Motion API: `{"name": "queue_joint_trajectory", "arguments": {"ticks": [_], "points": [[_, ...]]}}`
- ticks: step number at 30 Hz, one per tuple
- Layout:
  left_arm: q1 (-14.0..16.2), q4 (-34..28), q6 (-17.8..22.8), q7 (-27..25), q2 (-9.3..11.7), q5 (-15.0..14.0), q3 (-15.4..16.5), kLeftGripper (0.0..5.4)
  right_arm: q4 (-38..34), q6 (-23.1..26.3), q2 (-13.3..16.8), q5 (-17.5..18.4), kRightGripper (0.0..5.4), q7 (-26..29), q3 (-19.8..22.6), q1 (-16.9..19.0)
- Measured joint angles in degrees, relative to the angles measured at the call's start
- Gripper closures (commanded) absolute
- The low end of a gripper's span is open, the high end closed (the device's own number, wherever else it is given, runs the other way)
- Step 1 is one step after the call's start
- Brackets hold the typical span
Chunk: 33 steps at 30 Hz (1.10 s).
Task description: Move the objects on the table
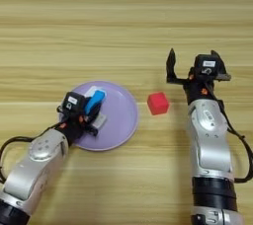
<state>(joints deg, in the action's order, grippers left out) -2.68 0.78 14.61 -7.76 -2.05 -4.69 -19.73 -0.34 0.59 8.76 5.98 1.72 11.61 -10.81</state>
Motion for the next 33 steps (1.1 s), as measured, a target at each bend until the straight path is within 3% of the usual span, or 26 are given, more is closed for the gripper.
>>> {"name": "queue_joint_trajectory", "arguments": {"ticks": [24,25,29,33], "points": [[-1.1,0.2,-3.1,-1.8,0.8,-0.1,-7.8,4.08,0.0,0.0,0.0,0.0,0.0,0.0,-0.2,0.0],[-1.1,0.2,-3.2,-2.0,0.8,-0.1,-8.1,3.79,0.0,0.0,0.0,0.0,0.0,0.0,-0.2,0.0],[-1.1,0.2,-4.0,-2.4,1.0,0.6,-10.0,3.42,0.0,0.0,0.0,0.0,0.0,0.0,-0.2,0.0],[-1.1,0.2,-4.4,-2.2,1.0,0.6,-9.9,3.08,0.0,0.0,0.0,0.0,0.0,0.0,-0.2,0.0]]}}
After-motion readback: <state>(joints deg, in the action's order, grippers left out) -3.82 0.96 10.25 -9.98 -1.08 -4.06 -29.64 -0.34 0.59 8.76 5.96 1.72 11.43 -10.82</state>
